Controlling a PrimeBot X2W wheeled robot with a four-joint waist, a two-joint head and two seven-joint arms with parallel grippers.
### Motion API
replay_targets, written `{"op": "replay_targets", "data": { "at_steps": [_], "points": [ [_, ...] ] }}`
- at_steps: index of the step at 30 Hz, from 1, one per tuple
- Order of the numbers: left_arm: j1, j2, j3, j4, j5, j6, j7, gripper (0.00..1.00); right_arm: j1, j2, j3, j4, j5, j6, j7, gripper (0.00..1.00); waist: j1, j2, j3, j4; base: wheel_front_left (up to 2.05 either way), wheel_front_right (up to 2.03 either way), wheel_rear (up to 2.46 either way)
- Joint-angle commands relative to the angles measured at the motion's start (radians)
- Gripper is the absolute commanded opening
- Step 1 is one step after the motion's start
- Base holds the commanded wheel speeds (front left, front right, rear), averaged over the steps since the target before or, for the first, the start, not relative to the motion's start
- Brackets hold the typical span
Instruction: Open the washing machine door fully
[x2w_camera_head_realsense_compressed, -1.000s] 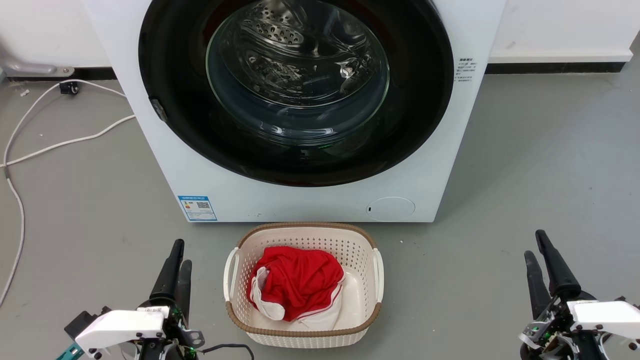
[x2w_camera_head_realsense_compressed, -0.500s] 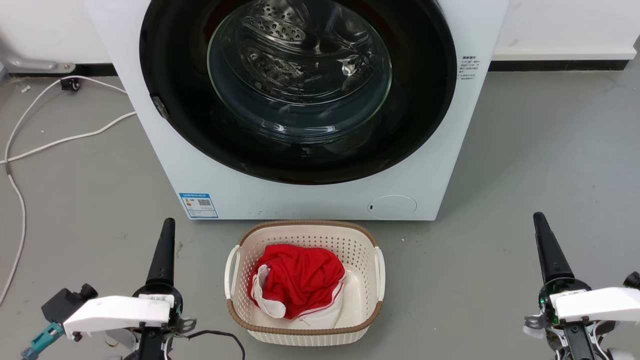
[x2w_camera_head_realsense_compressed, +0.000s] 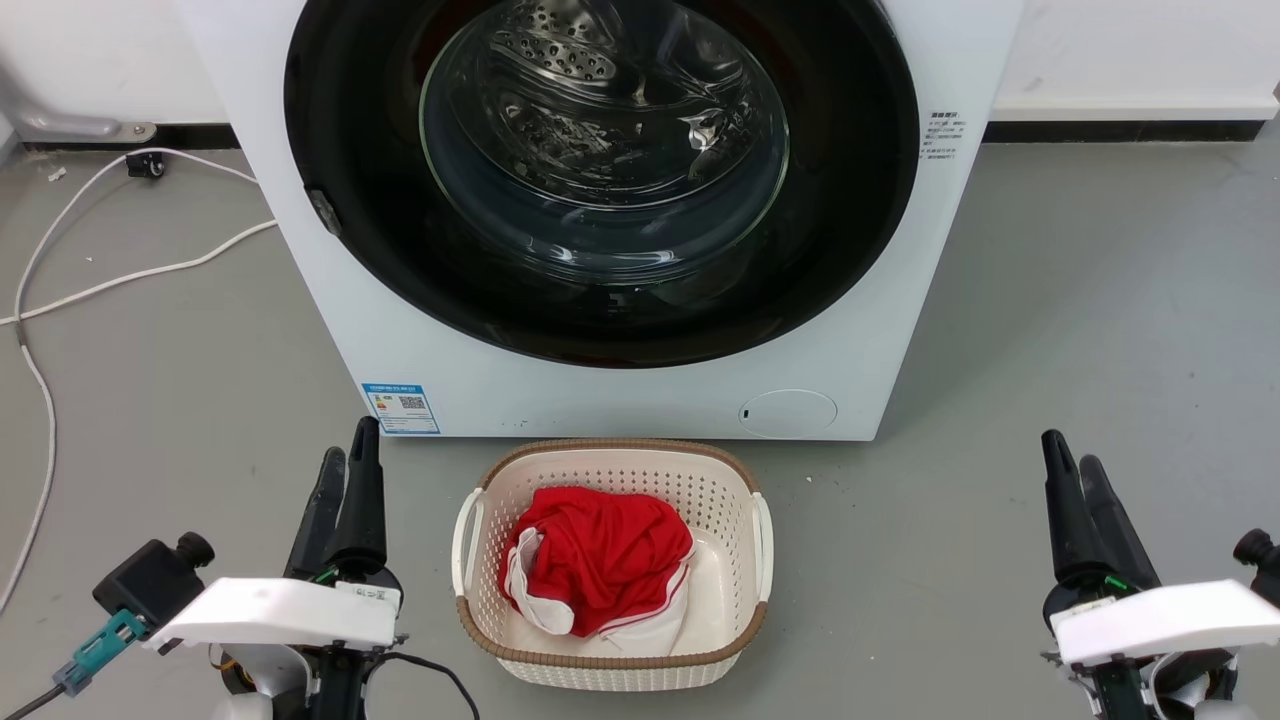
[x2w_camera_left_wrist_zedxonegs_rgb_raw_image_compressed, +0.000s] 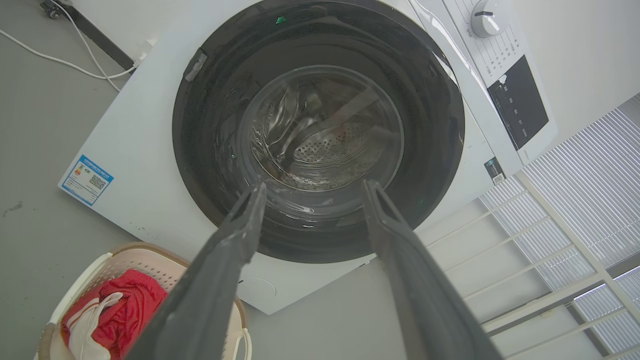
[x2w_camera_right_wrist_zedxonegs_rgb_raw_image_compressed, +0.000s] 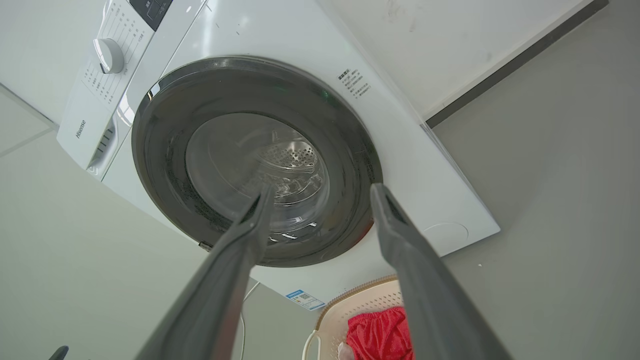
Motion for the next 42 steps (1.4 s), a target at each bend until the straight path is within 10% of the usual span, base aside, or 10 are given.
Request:
{"op": "replay_targets", "data": {
  "at_steps": [1,42],
  "points": [
    [-0.01,0.003,-0.006,-0.02,0.054,0.003,-0.012,1.0,0.003,-0.002,0.002,-0.023,-0.049,0.0,-0.012,1.0,0.0,-0.0001,0.0,0.0,0.0,0.0,0.0],
    [0.012,0.007,-0.074,-0.005,0.599,0.04,-0.131,1.0,0.078,-0.002,0.026,-0.103,-0.595,0.0,-0.05,1.0,0.0,-0.0001,0.002,0.001,0.0,0.0,0.0]
  ]
}}
